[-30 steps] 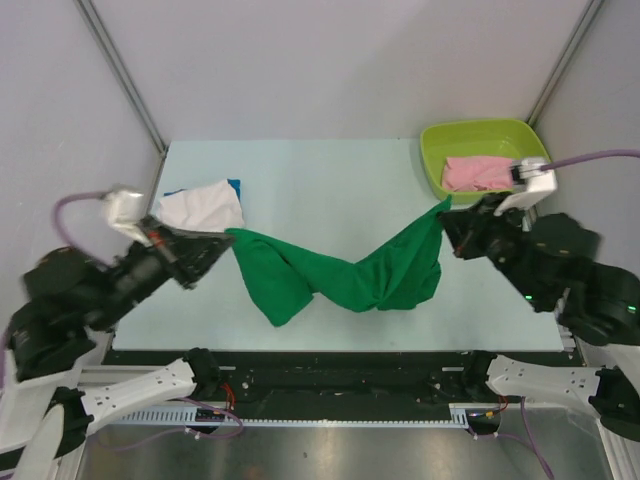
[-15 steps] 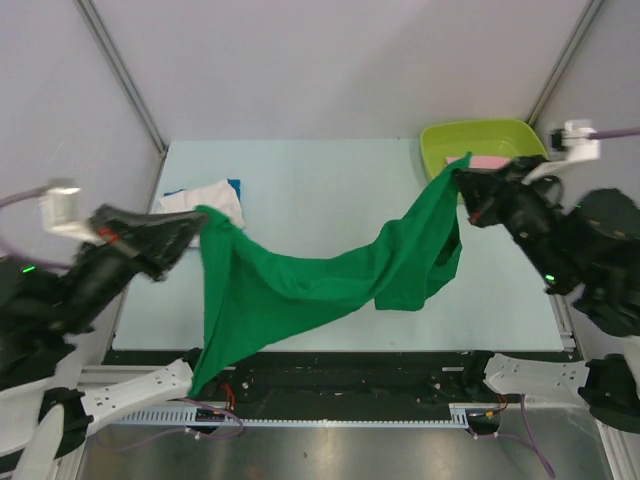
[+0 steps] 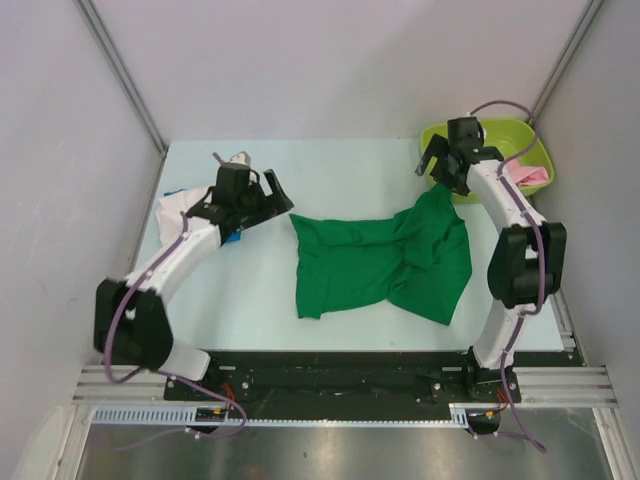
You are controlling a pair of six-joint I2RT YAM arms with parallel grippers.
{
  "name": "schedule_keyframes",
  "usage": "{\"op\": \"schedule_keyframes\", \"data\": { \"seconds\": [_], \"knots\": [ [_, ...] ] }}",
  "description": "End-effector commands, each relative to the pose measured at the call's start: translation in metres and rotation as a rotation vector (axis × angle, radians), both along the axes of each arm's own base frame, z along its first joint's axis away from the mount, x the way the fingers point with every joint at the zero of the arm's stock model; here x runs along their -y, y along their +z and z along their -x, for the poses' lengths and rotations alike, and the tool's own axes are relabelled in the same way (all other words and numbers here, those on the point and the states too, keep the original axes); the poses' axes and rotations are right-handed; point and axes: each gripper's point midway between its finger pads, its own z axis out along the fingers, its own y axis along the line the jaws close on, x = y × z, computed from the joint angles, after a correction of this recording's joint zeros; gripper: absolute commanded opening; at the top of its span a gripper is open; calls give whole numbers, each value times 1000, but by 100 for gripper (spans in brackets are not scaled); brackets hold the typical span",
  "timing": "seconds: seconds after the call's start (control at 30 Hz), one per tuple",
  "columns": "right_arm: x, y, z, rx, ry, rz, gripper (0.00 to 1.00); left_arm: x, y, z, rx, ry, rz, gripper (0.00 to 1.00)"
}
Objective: Fold and stack the t-shirts
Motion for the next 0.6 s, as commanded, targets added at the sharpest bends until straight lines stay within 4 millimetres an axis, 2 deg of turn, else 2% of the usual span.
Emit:
{"op": "schedule_keyframes", "data": {
  "seconds": [0.0,0.03,0.07,0.1,0.13,0.17,0.23,0.27,0.3,0.33,0.37,0.4,0.43,0.47,0.5,0.53,0.57],
  "knots": [
    [-10,8,-11,4,-29,-19,100,-36,13,-57,17,195,59,100],
    [-7,15,9,38,-34,10,100,-44,22,-58,51,231,43,100],
    [-10,38,12,138,-38,55,100,-47,50,-50,120,230,69,100],
    [-8,45,24,166,-42,75,100,-48,57,-42,145,224,82,100],
    [-5,64,46,215,-43,78,100,-44,70,-34,175,199,106,100],
    [-6,64,61,199,-34,106,100,-40,90,-18,219,153,133,100],
    [-3,69,87,180,-24,123,100,-27,84,11,178,85,123,100],
    [1,50,105,100,-11,156,100,-22,90,27,195,48,115,100],
    [-3,45,118,78,2,171,100,-16,72,42,147,12,95,100],
    [0,36,129,48,-11,181,100,0,63,60,125,-55,87,100],
    [4,22,150,1,-16,189,100,4,56,72,106,-71,79,100],
    [2,12,160,-22,-45,149,100,8,28,88,30,-95,53,100],
    [1,3,169,-47,-45,132,100,22,16,104,-1,-152,44,99],
    [-4,3,180,-37,-21,86,100,27,1,113,-40,-163,35,99],
    [-1,-22,194,-93,-33,86,100,27,-24,124,-95,-169,-1,98],
    [-1,-28,202,-98,-47,61,100,38,-36,137,-114,-221,-11,97],
    [-2,-28,211,-83,-42,41,100,41,-53,143,-159,-228,-35,96]
  ]
}}
